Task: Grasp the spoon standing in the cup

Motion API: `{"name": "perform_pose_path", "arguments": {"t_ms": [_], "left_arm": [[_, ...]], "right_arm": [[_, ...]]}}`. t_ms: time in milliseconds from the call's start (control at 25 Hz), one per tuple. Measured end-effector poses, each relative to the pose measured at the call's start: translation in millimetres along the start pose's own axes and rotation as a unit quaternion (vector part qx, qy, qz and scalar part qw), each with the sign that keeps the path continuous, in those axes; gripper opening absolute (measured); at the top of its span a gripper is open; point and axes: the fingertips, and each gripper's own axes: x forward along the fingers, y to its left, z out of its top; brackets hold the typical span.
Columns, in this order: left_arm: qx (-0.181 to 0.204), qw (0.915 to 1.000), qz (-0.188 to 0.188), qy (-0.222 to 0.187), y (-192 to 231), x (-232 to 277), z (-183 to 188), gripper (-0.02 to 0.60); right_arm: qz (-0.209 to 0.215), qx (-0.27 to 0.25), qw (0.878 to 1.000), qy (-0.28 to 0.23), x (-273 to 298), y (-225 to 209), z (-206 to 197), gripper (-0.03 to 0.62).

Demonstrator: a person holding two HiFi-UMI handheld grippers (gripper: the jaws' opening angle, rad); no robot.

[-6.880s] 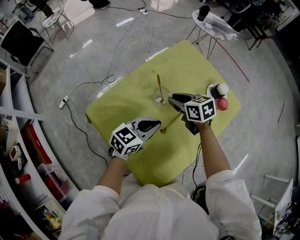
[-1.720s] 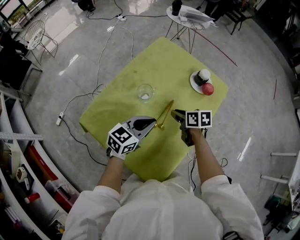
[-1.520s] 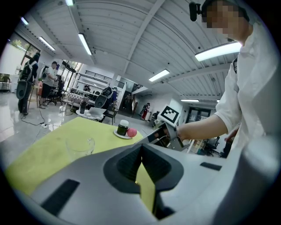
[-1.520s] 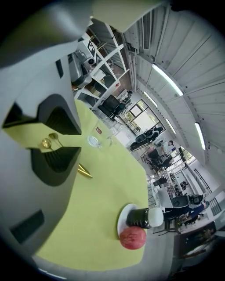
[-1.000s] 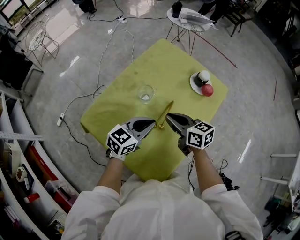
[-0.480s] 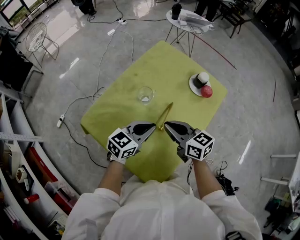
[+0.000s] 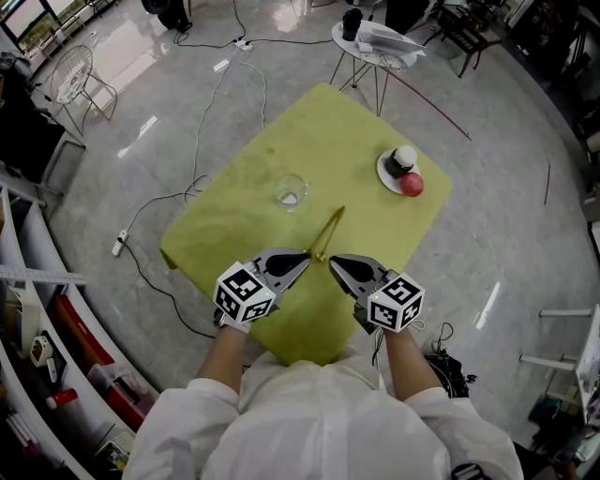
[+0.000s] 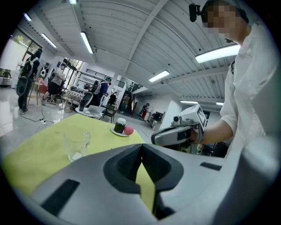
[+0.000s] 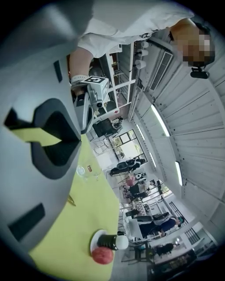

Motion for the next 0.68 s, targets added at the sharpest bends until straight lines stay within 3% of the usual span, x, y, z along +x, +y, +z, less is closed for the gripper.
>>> {"name": "perform_pose_path", "arguments": {"t_ms": [680], "left_arm": [[0.0, 1.0, 0.0, 0.001, -0.1, 0.0, -0.4, 0.004]], "right_arm": [[-0.002, -0.014, 1.0, 0.014, 1.7, 1.2, -3.5, 0.003]]}}
